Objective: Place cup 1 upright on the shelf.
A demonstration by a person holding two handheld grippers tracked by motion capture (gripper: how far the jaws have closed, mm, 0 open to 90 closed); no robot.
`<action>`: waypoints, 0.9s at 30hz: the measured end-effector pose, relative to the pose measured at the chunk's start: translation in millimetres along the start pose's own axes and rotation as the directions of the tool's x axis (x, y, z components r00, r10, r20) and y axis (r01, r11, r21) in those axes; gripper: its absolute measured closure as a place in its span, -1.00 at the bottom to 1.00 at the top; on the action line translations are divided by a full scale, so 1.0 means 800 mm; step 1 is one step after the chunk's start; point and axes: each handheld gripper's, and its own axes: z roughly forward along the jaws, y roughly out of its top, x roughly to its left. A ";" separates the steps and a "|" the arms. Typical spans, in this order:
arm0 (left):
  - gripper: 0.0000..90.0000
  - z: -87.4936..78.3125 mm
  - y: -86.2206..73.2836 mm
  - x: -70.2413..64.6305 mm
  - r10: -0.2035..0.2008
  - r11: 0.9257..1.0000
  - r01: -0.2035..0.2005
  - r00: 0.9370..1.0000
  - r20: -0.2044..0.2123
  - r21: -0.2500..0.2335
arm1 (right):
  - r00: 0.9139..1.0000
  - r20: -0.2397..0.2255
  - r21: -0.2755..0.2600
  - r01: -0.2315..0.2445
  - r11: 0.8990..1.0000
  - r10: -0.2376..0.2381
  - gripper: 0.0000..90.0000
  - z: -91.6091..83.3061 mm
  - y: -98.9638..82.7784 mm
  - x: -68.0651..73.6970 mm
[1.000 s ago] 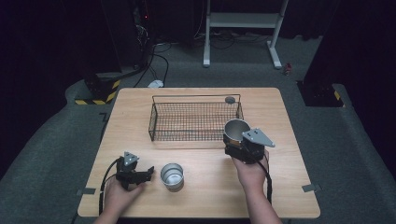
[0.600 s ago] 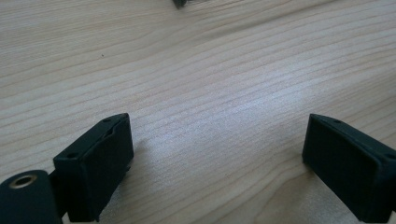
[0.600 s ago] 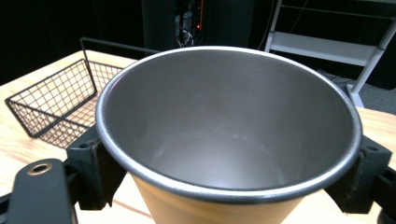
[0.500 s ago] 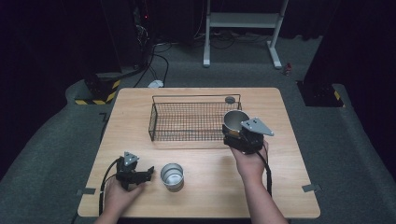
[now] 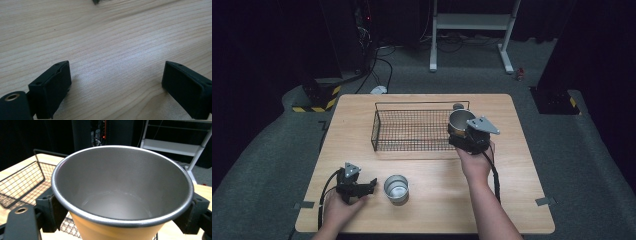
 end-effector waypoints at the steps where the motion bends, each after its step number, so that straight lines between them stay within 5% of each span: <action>1: -0.80 0.000 0.000 0.000 0.000 1.000 0.000 1.000 0.000 0.000 | 1.000 -0.001 -0.003 0.000 1.000 0.000 -0.69 0.002 0.001 -0.001; 27: -0.80 0.000 0.000 0.001 0.003 1.000 -0.003 1.000 0.004 0.000 | 0.999 0.040 0.093 -0.011 0.996 0.008 -0.69 0.074 0.022 -0.005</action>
